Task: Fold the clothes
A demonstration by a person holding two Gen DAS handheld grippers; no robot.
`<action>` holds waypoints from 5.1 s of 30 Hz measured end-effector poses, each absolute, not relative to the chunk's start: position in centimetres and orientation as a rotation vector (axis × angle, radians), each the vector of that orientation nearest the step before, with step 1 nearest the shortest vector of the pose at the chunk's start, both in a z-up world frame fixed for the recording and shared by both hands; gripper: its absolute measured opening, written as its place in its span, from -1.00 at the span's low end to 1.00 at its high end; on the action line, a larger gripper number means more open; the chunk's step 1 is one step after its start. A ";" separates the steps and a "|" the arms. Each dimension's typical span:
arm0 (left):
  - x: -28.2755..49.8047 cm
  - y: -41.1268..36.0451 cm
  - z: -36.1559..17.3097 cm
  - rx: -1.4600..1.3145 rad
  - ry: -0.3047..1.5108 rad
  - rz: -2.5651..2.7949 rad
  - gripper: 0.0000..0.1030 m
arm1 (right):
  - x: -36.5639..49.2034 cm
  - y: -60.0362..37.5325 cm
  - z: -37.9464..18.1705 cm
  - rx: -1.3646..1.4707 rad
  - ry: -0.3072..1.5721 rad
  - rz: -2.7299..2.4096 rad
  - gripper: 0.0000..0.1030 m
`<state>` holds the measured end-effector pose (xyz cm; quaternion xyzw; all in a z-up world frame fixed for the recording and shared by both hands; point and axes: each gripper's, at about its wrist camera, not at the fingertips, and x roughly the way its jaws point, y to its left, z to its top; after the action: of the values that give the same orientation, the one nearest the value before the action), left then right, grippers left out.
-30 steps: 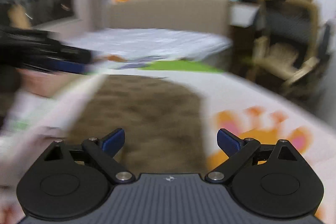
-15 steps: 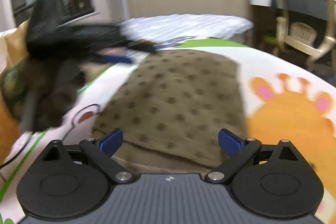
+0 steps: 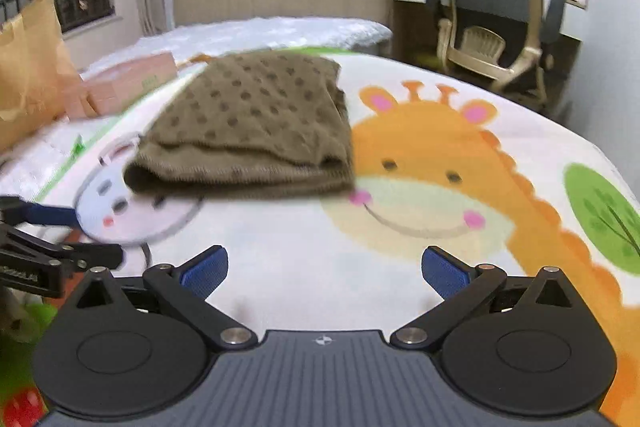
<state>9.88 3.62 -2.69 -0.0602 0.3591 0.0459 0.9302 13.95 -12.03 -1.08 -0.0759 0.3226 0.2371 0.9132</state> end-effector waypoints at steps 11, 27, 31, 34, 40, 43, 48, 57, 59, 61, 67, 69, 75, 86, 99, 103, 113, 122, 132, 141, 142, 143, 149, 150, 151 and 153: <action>11.1 2.5 -3.3 -0.077 0.713 0.181 1.00 | 15.2 -11.0 -2.6 -0.227 0.642 0.389 1.00; 11.8 2.3 -3.5 -0.058 0.719 0.168 1.00 | 16.3 -11.4 -3.0 -0.153 0.678 0.429 1.00; 11.8 2.3 -3.5 -0.059 0.717 0.167 1.00 | 16.4 -11.4 -3.0 -0.153 0.679 0.428 1.00; 11.8 2.3 -3.5 -0.060 0.716 0.167 1.00 | 16.4 -11.4 -3.0 -0.153 0.679 0.427 1.00; 11.7 2.3 -3.5 -0.061 0.715 0.165 1.00 | 16.4 -11.4 -3.0 -0.151 0.679 0.427 1.00; 11.7 2.3 -3.5 -0.062 0.715 0.165 1.00 | 16.3 -11.4 -3.0 -0.151 0.679 0.427 1.00; 11.8 2.3 -3.5 -0.062 0.715 0.165 1.00 | 16.3 -11.4 -3.0 -0.151 0.679 0.426 1.00; 11.8 2.3 -3.5 -0.062 0.717 0.164 1.00 | 16.3 -11.4 -3.0 -0.151 0.679 0.427 1.00; 11.8 2.4 -3.4 -0.062 0.718 0.163 1.00 | 16.3 -11.4 -3.0 -0.151 0.679 0.426 1.00; 11.8 2.4 -3.4 -0.065 0.719 0.162 1.00 | 16.3 -11.4 -3.0 -0.151 0.679 0.426 1.00; 11.8 2.5 -3.5 -0.071 0.713 0.165 1.00 | 16.3 -11.4 -3.0 -0.151 0.679 0.426 1.00; 11.8 2.4 -3.5 -0.065 0.714 0.167 1.00 | 16.3 -11.4 -3.0 -0.151 0.679 0.427 1.00; 11.7 2.3 -3.5 -0.061 0.712 0.169 1.00 | 16.3 -11.4 -3.0 -0.151 0.679 0.426 1.00; 11.7 2.4 -3.5 -0.064 0.711 0.169 1.00 | 16.3 -11.4 -3.0 -0.152 0.679 0.425 1.00; 11.8 2.3 -3.5 -0.063 0.712 0.173 1.00 | 16.3 -11.4 -3.1 -0.153 0.679 0.425 1.00; 11.8 2.3 -3.5 -0.062 0.712 0.173 1.00 | 16.3 -11.4 -3.1 -0.153 0.679 0.425 1.00; 11.8 2.3 -3.5 -0.062 0.712 0.173 1.00 | 16.3 -11.4 -3.1 -0.153 0.679 0.424 1.00; 11.8 2.3 -3.5 -0.062 0.712 0.173 1.00 | 16.3 -11.4 -3.0 -0.153 0.679 0.424 1.00; 11.8 2.3 -3.5 -0.063 0.712 0.172 1.00 | 16.3 -11.4 -3.0 -0.152 0.679 0.424 1.00; 11.8 2.3 -3.5 -0.062 0.711 0.172 1.00 | 16.3 -11.4 -3.1 -0.152 0.679 0.424 1.00; 11.8 2.3 -3.5 -0.062 0.711 0.172 1.00 | 16.3 -11.4 -3.1 -0.152 0.679 0.424 1.00; 11.8 2.3 -3.5 -0.062 0.711 0.172 1.00 | 16.3 -11.4 -3.1 -0.152 0.679 0.424 1.00; 11.8 2.3 -3.5 -0.062 0.711 0.171 1.00 | 16.3 -11.3 -3.1 -0.152 0.679 0.424 1.00; 11.8 2.3 -3.5 -0.062 0.711 0.171 1.00 | 16.3 -11.3 -3.1 -0.151 0.679 0.424 1.00; 11.8 2.3 -3.5 -0.062 0.711 0.171 1.00 | 16.3 -11.3 -3.1 -0.151 0.679 0.424 1.00; 11.8 2.4 -3.5 -0.062 0.711 0.171 1.00 | 16.3 -11.3 -3.1 -0.151 0.679 0.424 1.00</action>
<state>11.76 2.35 -3.50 -0.0302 0.3474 0.0837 0.9335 16.32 -11.30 -3.07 -0.0735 0.3302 0.2060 0.9182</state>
